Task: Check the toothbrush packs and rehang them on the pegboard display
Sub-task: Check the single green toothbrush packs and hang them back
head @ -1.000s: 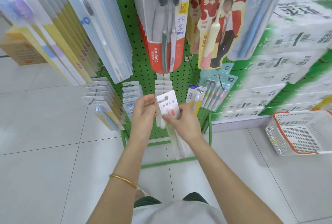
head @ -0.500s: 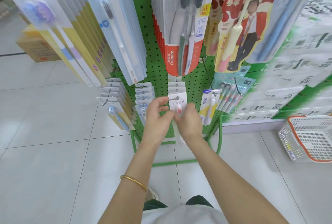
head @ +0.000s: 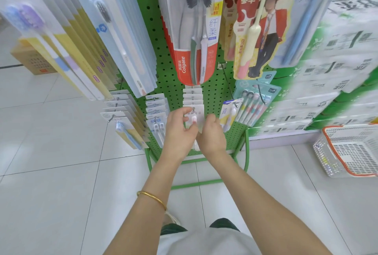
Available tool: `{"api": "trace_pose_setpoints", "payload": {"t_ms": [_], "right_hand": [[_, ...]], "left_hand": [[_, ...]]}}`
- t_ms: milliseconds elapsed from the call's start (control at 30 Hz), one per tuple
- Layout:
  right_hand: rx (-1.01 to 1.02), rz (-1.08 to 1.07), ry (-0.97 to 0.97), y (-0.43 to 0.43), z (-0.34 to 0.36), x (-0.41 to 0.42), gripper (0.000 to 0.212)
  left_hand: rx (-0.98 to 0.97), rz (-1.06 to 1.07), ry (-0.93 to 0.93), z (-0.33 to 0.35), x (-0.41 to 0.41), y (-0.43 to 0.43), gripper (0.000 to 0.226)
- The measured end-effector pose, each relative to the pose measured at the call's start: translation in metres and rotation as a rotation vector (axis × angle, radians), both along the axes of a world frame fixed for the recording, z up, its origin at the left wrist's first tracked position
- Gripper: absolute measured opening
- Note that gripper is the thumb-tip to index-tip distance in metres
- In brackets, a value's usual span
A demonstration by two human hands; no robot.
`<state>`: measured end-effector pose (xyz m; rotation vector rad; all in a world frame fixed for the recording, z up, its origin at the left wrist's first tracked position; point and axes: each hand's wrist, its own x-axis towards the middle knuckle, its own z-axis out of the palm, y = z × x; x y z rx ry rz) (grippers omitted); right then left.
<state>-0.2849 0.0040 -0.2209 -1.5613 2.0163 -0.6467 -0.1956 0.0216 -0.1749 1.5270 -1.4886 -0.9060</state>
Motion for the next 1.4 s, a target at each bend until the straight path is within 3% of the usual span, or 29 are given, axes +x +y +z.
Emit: {"api": "trace_pose_setpoints", "payload": {"t_ms": [133,367,667,767,833,933,1200,1300,1400], "right_hand": [[-0.159,0.022,0.015,0.012,0.022,-0.016,0.030],[-0.375,-0.054,-0.214,-0.023,0.065,-0.033,0.047],[-0.216,-0.027,-0.414,-0.102,0.065,-0.025,0.038],[-0.202,-0.007,-0.423,-0.126,0.056,-0.019,0.013],[-0.191,0.016,-0.404,-0.130,0.060,-0.016,0.027],[-0.119,0.035,-0.349,-0.131,0.066,-0.015,0.013],[-0.050,0.010,-0.219,-0.143,0.063,-0.015,0.028],[-0.036,-0.003,-0.147,-0.145,0.062,-0.016,0.026],[-0.056,-0.017,-0.218,-0.143,0.061,-0.016,0.012]], "left_hand": [[-0.061,0.005,-0.110,-0.003,-0.003,-0.004,0.040],[-0.195,0.009,-0.342,-0.005,-0.013,-0.004,0.042],[-0.232,-0.041,-0.519,-0.006,-0.011,-0.006,0.042],[-0.224,-0.051,-0.546,-0.005,-0.007,-0.006,0.043],[-0.223,-0.053,-0.551,-0.004,-0.005,-0.007,0.044],[-0.238,-0.059,-0.556,-0.004,-0.001,-0.009,0.044],[-0.259,-0.066,-0.518,-0.001,0.007,-0.016,0.044],[-0.263,-0.075,-0.522,-0.001,0.008,-0.017,0.042],[-0.262,-0.087,-0.518,0.000,0.006,-0.016,0.041]]}}
